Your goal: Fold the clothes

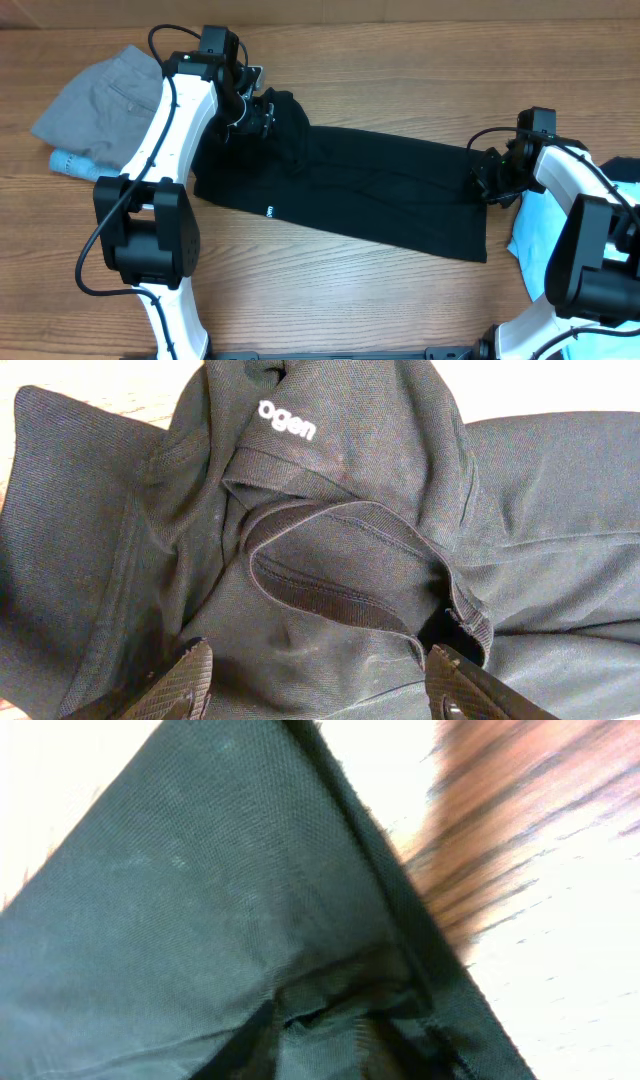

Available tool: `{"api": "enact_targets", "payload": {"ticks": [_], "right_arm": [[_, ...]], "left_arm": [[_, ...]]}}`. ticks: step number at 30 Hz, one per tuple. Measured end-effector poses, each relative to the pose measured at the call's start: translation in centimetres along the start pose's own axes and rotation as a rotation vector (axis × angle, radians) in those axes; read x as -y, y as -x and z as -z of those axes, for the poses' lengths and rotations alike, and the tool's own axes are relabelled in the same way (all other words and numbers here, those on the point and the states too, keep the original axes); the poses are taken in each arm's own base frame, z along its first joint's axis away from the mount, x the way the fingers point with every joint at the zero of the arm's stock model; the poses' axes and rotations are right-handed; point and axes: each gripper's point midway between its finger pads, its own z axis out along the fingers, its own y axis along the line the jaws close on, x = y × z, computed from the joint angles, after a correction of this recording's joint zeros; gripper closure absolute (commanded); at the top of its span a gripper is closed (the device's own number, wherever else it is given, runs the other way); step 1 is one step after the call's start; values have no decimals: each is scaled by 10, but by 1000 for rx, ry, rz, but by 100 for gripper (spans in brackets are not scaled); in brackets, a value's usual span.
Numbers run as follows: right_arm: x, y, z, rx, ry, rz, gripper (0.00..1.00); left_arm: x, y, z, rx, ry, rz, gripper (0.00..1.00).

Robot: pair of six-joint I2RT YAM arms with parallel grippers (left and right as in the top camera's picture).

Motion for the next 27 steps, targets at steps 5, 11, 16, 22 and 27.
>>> {"api": "enact_targets", "payload": {"ticks": [5,11,16,22,27], "right_arm": [[4,5,0,24,-23,1,96],[-4,6,4,17,2,46,96],[-36,14,26,12,102,107,96],[-60,27,48,55,172,148,96],[-74,37,52,103,229,188,96]], "left_arm": [[0,0,0,0,0,0,28],[0,0,0,0,0,0,28],[0,8,0,31,0,-7,28],[0,33,2,133,1,-29,27],[0,51,0,201,1,-45,28]]}}
